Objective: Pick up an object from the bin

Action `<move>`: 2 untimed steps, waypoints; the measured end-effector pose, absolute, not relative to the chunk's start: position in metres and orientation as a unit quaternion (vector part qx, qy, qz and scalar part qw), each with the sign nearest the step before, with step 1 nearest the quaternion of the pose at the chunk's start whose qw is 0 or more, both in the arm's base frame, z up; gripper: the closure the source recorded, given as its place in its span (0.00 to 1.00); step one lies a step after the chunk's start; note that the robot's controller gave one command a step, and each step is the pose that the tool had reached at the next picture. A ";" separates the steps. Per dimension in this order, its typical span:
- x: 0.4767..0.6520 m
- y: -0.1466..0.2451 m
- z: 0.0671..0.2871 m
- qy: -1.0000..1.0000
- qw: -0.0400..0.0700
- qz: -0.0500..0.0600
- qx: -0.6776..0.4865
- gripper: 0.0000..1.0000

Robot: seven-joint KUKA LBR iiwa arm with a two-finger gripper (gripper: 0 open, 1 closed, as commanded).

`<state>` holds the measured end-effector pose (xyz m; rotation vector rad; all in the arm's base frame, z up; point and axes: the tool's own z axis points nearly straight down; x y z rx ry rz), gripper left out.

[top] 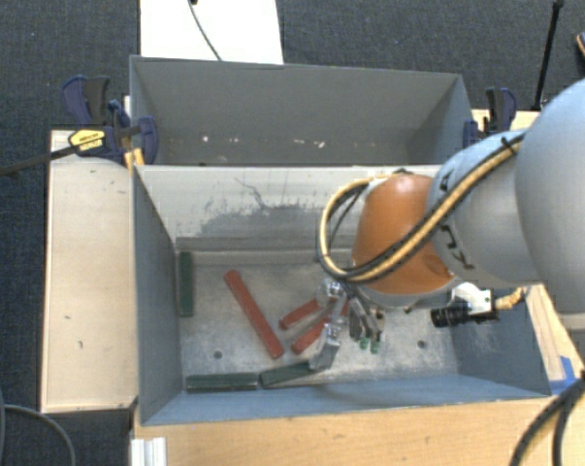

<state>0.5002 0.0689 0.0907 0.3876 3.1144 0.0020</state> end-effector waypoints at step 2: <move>0.493 0.067 0.073 0.982 0.004 0.001 0.188 1.00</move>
Offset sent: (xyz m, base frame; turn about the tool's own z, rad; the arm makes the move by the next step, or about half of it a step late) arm -0.0097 -0.0016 -0.0207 0.1312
